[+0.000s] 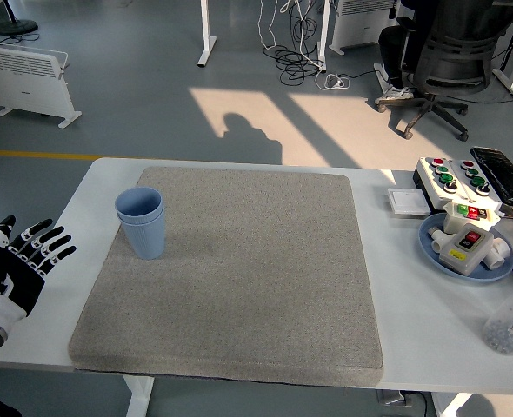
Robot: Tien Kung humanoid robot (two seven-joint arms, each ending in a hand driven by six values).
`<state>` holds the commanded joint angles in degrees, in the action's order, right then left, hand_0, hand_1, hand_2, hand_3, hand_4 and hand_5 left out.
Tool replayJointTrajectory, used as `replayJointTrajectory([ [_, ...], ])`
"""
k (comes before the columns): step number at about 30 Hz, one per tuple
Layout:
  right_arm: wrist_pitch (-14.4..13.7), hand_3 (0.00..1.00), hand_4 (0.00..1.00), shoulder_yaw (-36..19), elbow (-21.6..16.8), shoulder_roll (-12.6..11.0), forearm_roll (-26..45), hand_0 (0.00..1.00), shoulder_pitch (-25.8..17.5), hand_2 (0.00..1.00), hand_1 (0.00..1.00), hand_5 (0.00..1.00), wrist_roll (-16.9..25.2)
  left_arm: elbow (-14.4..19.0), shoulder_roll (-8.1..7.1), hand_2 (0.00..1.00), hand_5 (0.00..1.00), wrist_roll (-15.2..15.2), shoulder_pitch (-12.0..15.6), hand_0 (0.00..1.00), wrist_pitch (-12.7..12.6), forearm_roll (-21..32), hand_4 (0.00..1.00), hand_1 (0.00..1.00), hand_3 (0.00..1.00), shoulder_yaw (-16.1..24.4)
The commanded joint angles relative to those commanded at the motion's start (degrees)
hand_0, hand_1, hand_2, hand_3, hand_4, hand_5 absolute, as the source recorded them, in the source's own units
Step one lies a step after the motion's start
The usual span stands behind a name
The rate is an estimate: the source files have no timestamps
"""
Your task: Push cup pick cup insert cup
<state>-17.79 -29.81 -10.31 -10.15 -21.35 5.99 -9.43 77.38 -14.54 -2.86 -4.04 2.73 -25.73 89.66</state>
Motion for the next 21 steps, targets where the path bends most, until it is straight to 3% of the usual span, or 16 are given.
replayJointTrajectory([
  [2, 0.0, 0.553, 0.102, -0.1, 0.0, 0.0, -0.2, 0.692, 0.1, 0.632, 0.578, 0.41, 0.0, -0.4, 0.12, 0.68, 0.998, -0.2, -0.1, 0.667, -0.3, 4.4, 0.618, 0.687, 0.593, 0.5],
  [4, 0.0, 0.553, 0.102, -0.1, 0.0, 0.0, -0.2, 0.692, 0.2, 0.632, 0.578, 0.41, 0.0, -0.6, 0.1, 0.68, 0.998, -0.5, -0.1, 0.667, -0.4, 5.5, 0.618, 0.687, 0.593, 1.1],
  [6, 0.0, 0.553, 0.102, -0.2, 0.0, 0.0, -0.3, 0.692, 0.3, 0.632, 0.578, 0.41, 0.0, -0.7, 0.12, 0.68, 0.998, -0.7, -0.2, 0.667, -0.4, 5.3, 0.618, 0.687, 0.593, 1.8],
  [7, 0.0, 0.554, 0.102, -0.2, 0.0, 0.0, -0.3, 0.692, 0.3, 0.632, 0.578, 0.405, 0.0, -0.8, 0.14, 0.732, 0.998, -0.8, -0.1, 0.723, -0.4, 5.2, 0.622, 0.734, 0.628, 2.0],
  [21, 0.0, 0.553, 0.103, -0.4, 0.0, 0.0, -0.6, 0.692, 0.6, 0.632, 0.577, 0.409, 0.1, -1.1, 0.52, 0.77, 0.998, -0.4, -0.1, 0.76, 0.4, 3.0, 0.61, 0.765, 0.688, 3.1],
])
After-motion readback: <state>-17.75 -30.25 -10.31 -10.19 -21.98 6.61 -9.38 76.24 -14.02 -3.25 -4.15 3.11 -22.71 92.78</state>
